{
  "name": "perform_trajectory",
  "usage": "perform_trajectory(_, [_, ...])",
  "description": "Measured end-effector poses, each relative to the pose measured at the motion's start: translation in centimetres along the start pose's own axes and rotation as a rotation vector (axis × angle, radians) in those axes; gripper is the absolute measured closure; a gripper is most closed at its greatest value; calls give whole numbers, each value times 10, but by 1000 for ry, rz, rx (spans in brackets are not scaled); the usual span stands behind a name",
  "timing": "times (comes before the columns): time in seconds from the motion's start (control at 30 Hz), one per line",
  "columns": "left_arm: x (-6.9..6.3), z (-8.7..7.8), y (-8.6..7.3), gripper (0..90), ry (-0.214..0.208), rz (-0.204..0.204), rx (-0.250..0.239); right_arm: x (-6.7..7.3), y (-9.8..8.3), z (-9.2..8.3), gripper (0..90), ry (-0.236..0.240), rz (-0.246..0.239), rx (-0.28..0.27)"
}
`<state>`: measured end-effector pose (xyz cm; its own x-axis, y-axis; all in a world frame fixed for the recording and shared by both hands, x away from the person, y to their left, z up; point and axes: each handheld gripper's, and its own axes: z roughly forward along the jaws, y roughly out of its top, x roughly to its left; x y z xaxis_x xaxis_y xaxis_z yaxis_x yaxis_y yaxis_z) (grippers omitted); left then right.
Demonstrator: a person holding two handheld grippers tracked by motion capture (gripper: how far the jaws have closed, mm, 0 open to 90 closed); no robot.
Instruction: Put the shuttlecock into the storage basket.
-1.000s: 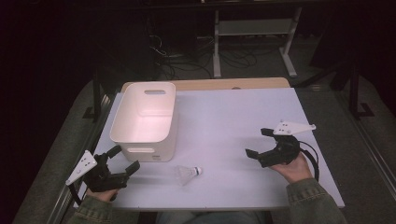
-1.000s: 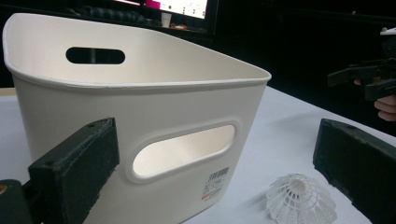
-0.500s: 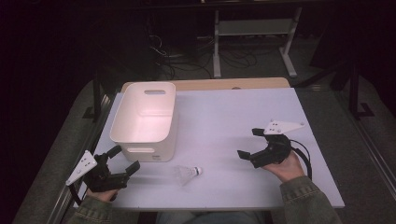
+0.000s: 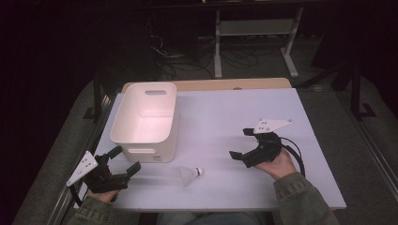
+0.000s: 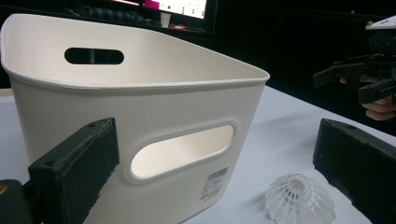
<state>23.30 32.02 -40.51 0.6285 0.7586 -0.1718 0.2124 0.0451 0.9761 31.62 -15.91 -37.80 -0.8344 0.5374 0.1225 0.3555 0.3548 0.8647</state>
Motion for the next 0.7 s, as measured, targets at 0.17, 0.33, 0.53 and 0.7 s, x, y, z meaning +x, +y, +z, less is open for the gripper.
perform_trajectory(0.17, [0,0,0,0,-1,-2,-4,0,1,9,0,9,9,12])
perform_trajectory(0.33, [0,0,0,0,-2,-2,-3,2,4,15,0,22,3,24])
perform_trajectory(0.53, [0,0,0,0,-4,-5,-6,5,10,23,0,36,-18,38])
perform_trajectory(0.7, [1,0,0,0,-5,-4,-8,4,11,29,0,54,-14,54])
